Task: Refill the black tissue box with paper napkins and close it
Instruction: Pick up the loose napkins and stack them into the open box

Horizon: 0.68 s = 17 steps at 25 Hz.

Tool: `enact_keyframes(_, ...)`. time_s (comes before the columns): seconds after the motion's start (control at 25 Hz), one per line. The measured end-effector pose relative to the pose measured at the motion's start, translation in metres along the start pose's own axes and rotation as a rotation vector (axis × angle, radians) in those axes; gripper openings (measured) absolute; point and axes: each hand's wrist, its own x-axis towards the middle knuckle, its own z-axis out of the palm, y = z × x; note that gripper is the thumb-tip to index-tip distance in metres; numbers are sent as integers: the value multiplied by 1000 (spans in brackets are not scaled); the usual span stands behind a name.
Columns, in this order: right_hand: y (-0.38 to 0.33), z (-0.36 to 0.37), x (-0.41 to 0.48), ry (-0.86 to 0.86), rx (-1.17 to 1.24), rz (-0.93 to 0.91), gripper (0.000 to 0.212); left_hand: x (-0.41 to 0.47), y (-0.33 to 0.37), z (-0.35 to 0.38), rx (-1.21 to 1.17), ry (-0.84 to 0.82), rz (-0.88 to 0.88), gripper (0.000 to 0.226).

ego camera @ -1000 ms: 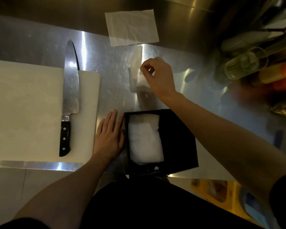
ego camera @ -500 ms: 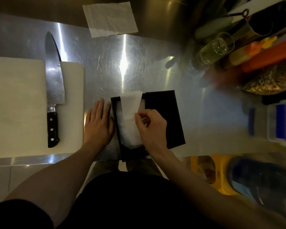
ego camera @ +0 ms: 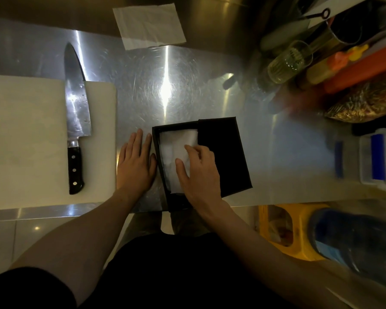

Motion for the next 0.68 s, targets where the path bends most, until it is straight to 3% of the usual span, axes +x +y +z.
enact_keyframes(0.12,-5,4,7,-28,-125,-119,42,0,0,-1,-7,2,-3,59)
enact_keyframes(0.44,14,38,10,-528,-328,-261,84,0,3,-4,5,0,-5,60)
enact_keyframes(0.56,18,40,11,-581,-332,-272,83,0,3,-5,8,3,-11,60)
enact_keyframes(0.68,14,32,10,-504,-278,-260,68,-1,5,-6,13,-5,-15,59)
